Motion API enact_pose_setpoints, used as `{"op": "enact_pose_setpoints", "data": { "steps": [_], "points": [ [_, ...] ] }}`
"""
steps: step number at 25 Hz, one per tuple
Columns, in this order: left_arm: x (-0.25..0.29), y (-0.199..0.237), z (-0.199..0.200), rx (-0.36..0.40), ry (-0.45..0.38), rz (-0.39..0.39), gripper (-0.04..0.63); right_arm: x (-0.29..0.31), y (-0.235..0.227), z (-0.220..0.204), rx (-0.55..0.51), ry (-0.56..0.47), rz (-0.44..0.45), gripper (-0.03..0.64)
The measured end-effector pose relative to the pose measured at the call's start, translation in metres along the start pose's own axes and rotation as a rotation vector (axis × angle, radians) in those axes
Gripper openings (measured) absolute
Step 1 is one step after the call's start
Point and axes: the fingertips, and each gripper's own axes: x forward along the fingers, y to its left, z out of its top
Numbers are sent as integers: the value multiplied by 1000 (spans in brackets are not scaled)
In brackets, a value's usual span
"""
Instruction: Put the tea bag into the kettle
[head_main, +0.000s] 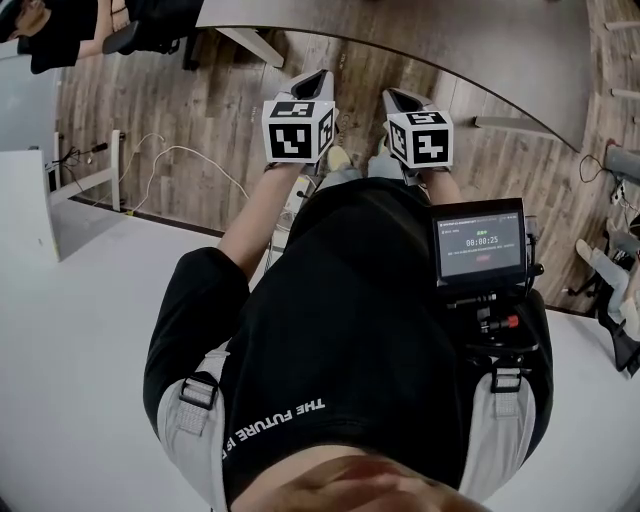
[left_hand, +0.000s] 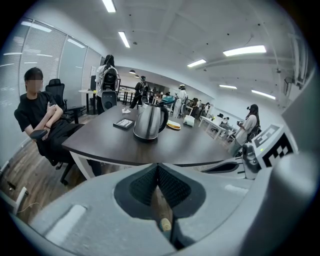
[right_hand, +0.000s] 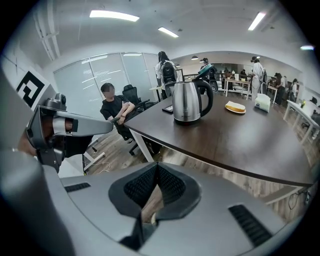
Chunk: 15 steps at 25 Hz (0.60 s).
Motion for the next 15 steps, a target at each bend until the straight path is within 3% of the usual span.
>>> {"op": "enact_pose_setpoints", "data": {
  "steps": [15],
  "points": [
    [29,-68,9,60,36,24,5,-36,-64,1,32,-50,-34,6]
  ]
}}
